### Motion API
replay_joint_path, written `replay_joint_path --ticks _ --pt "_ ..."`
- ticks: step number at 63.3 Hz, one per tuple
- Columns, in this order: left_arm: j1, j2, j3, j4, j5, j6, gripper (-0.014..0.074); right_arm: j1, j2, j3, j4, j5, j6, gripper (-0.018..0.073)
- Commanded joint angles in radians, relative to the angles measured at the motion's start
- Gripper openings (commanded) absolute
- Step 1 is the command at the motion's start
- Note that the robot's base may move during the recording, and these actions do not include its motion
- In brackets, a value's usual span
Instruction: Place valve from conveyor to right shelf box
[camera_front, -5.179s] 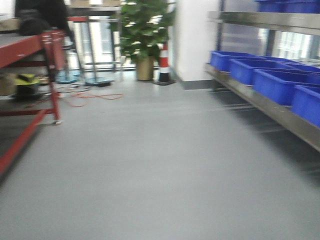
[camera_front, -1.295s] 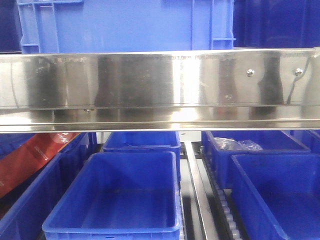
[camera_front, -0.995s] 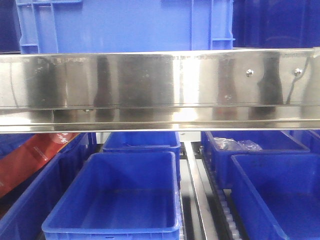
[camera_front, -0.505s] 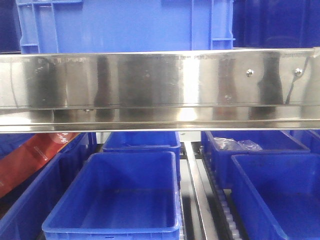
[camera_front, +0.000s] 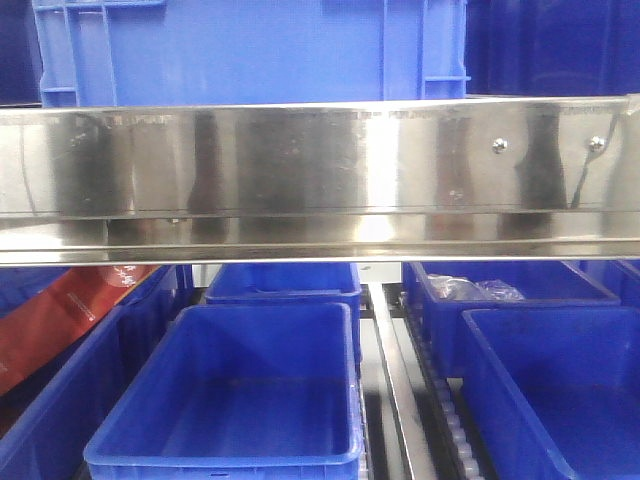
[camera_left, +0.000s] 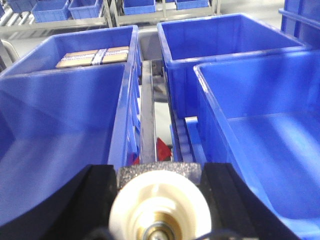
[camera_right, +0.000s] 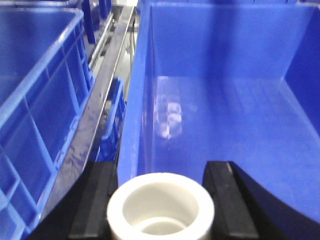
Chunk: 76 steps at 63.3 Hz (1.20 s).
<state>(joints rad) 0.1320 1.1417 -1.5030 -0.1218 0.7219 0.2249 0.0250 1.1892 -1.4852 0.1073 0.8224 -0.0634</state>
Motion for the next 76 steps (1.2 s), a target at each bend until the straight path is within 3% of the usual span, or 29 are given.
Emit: replay_joint_path --ticks 1,26,34,41,52,61,76 --pt "-0.006 -0.007 -0.008 -0.009 -0.076 -0.008 -0.0111 -0.002 -0.013 -0.03 -0.003 -0.1 -0.005 -0.0154" --pt "-0.006 -0.007 -0.008 -0.009 -0.127 -0.008 -0.0111 -0.002 0.013 -0.112 0.03 -0.226 -0.005 -0.0154" --pt "-0.011 0.014 -0.01 -0.064 -0.143 -0.008 -0.0111 0.021 0.06 -0.171 0.1 -0.24 -0.005 -0.0154" --pt "-0.07 0.06 -0.037 -0.08 -0.137 -0.008 -0.0111 0.111 0.123 -0.244 0.099 -0.259 -0.01 -0.0154" --pt "-0.241 0.186 -0.152 -0.079 -0.137 -0.008 -0.0111 0.278 0.261 -0.38 0.099 -0.274 -0.034 -0.0154" --pt "-0.338 0.312 -0.274 -0.077 -0.137 -0.008 -0.0111 0.381 0.387 -0.476 0.099 -0.28 -0.034 -0.0154" --pt "-0.375 0.504 -0.377 -0.077 -0.139 -0.008 -0.0111 0.46 0.579 -0.547 0.099 -0.306 -0.034 -0.0154"
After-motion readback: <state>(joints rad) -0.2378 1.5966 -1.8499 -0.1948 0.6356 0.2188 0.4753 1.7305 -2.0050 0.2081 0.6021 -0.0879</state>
